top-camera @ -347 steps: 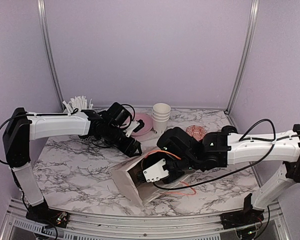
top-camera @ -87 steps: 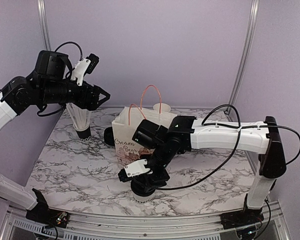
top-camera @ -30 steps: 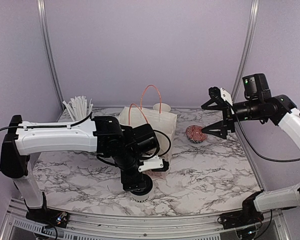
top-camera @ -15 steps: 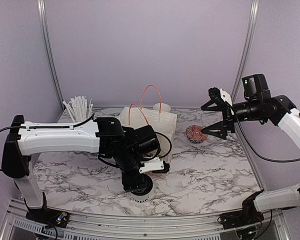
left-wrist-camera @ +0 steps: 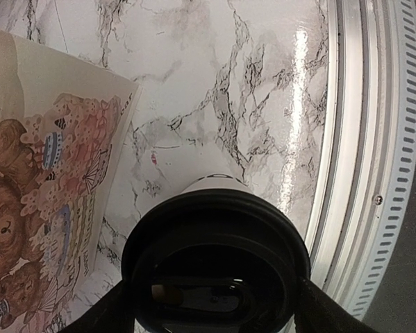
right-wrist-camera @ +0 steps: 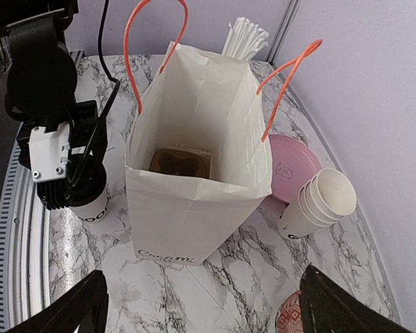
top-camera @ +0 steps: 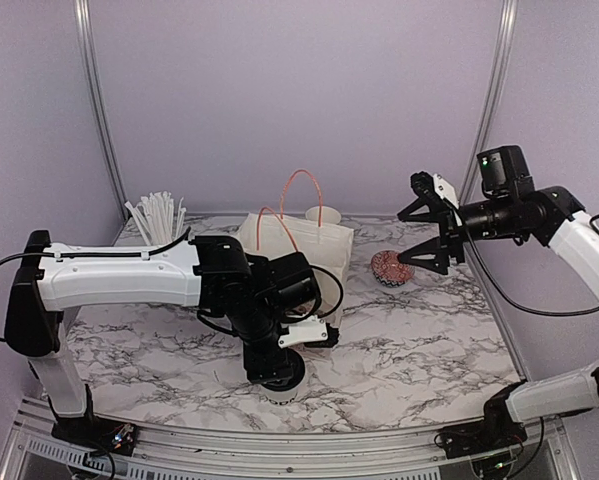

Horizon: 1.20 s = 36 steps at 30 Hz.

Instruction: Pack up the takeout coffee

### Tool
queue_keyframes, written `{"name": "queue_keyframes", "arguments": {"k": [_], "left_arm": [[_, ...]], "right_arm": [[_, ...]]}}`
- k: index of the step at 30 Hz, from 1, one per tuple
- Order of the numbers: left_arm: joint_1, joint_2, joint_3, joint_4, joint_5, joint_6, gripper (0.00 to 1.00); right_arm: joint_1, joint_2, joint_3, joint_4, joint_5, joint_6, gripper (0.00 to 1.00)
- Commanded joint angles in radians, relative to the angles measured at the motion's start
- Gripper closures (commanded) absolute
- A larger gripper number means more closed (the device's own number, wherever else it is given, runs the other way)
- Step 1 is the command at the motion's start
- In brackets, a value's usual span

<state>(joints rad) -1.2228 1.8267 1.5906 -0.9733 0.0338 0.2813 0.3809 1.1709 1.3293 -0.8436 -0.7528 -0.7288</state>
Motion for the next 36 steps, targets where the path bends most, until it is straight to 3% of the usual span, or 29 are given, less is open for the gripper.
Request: {"name": "queue_keyframes", "arguments": {"k": [1, 11, 24, 27, 36], "left_arm": [[0.004, 0.021, 0.002, -0.028, -0.013, 0.008, 0.22], [0.001, -0.025, 0.005, -0.035, 0.002, -0.012, 0.3], [-0.006, -0.221, 0.001, -0.078, 0.065, -0.105, 0.33], [-0.01, -0.292, 0.026, -0.112, 0.05, -0.142, 0.33], [-0.009, -0.494, 0.025, -0.141, -0.089, -0.239, 0.36]], "right_arm": [[-0.01, 0.041, 0.074, 0.034, 0.01, 0.06, 0.08], [-0.01, 0.119, 0.161, 0.033, 0.017, 0.1, 0.11], [-0.008, 0.317, 0.377, 0.042, 0.102, 0.223, 0.15], [-0.004, 0.418, 0.481, -0.026, 0.022, 0.247, 0.16], [0.169, 0.6, 0.62, -0.131, 0.05, 0.237, 0.17]]}}
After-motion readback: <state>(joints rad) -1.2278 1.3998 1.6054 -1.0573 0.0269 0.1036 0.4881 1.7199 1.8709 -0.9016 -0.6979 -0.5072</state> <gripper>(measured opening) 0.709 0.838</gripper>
